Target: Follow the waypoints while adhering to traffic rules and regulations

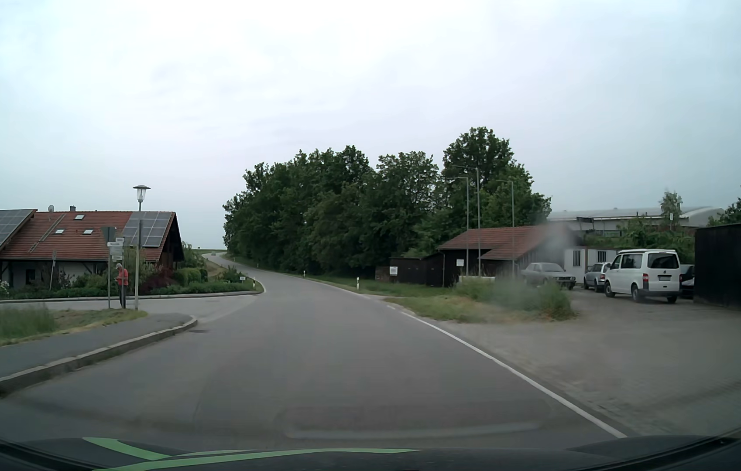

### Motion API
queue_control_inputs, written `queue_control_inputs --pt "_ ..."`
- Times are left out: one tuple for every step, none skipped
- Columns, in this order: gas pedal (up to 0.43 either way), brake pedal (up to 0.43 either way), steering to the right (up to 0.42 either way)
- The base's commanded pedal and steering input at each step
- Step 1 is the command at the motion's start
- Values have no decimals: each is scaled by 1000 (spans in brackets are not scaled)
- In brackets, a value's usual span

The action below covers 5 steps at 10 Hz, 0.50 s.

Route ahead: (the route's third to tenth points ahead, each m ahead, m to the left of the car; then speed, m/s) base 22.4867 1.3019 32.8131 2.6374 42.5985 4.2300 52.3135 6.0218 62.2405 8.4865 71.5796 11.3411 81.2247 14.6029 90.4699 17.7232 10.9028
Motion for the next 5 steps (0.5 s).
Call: queue_control_inputs --pt "0 0 -12" --pt "0 0 -12" --pt "0 0 -12" --pt "0 0 -11" --pt "0 0 -11"
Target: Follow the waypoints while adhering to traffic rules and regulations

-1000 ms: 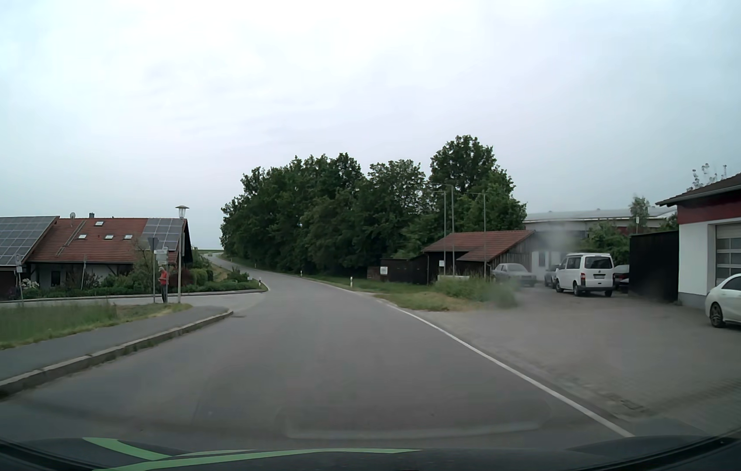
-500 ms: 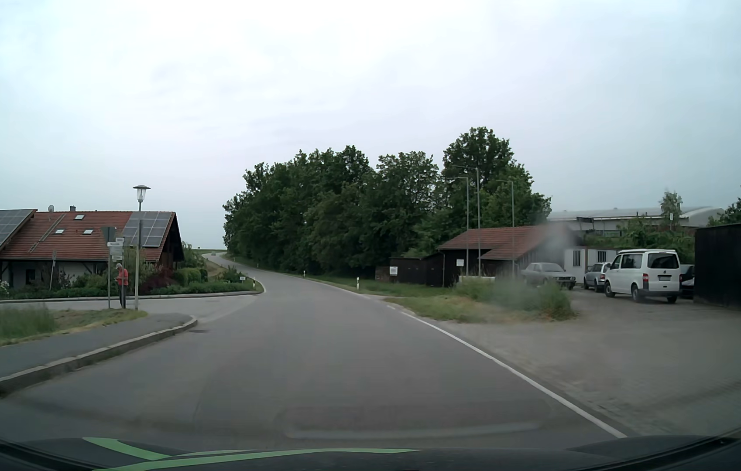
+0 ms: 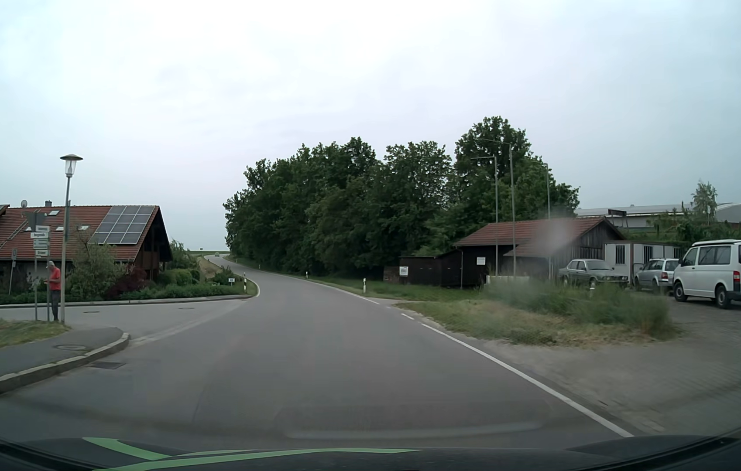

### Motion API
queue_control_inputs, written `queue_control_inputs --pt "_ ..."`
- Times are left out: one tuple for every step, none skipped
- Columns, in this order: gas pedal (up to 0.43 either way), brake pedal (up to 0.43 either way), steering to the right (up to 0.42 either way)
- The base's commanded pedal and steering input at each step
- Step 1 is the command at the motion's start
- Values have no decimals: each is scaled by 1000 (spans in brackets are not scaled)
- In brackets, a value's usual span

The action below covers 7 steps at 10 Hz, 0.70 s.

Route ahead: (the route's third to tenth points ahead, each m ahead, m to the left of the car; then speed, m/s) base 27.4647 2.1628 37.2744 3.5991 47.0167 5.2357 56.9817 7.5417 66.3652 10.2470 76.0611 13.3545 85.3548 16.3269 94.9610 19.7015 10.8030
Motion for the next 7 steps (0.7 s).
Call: queue_control_inputs --pt "0 0 -11" --pt "0 0 -10" --pt "0 0 -10" --pt "0 0 -9" --pt "0 0 -11" --pt "0 0 -15" --pt "0 0 -19"
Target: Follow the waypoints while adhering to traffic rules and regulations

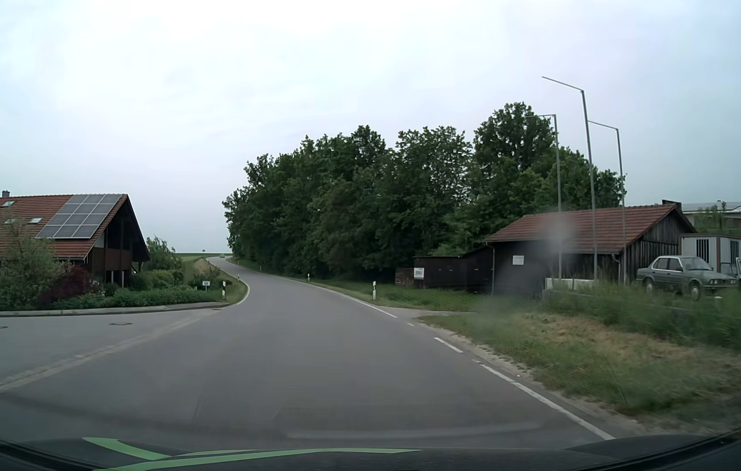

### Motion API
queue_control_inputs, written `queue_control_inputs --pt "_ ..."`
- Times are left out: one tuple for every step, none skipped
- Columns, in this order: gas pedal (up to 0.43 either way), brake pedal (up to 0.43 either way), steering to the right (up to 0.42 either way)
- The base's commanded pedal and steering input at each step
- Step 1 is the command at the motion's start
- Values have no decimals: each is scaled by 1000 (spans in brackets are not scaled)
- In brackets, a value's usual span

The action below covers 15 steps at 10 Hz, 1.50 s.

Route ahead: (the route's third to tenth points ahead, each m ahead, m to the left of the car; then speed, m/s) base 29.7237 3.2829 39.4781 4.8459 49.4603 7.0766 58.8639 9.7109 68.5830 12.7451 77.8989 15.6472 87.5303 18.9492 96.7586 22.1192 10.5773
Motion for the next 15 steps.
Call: queue_control_inputs --pt "8 0 -20" --pt "8 0 -20" --pt "8 0 -20" --pt "20 0 -20" --pt "20 0 -20" --pt "20 0 -20" --pt "28 0 -20" --pt "59 0 -21" --pt "59 0 -21" --pt "59 0 -21" --pt "59 0 -20" --pt "59 0 -20" --pt "59 0 -20" --pt "59 0 -19" --pt "59 0 -19"
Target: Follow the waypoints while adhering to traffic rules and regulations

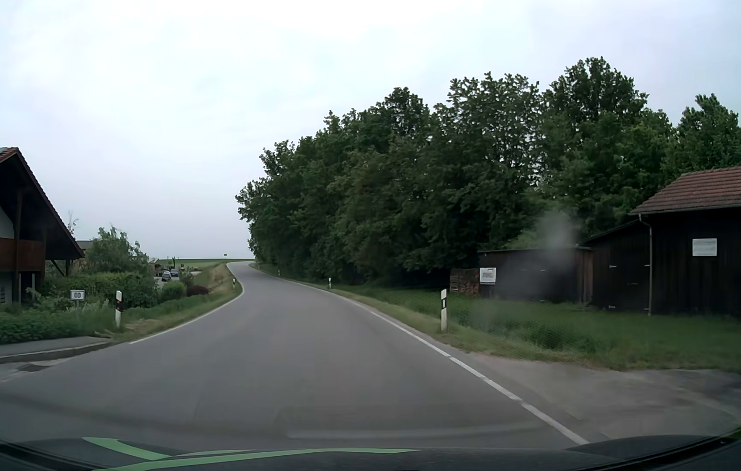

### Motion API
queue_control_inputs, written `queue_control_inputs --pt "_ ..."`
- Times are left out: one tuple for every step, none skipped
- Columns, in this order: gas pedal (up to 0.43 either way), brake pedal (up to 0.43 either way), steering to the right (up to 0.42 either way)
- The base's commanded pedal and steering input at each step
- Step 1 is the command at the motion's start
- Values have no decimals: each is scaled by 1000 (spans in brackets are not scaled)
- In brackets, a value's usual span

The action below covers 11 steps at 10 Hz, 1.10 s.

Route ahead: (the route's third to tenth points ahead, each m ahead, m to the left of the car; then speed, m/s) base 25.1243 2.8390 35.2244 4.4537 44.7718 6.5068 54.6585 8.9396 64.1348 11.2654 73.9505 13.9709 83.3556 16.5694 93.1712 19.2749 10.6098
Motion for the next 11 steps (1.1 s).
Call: queue_control_inputs --pt "59 0 -19" --pt "59 0 -20" --pt "59 0 -25" --pt "59 0 -29" --pt "79 0 -34" --pt "87 0 -36" --pt "98 0 -41" --pt "110 0 -43" --pt "118 0 -43" --pt "118 0 -43" --pt "118 0 -43"
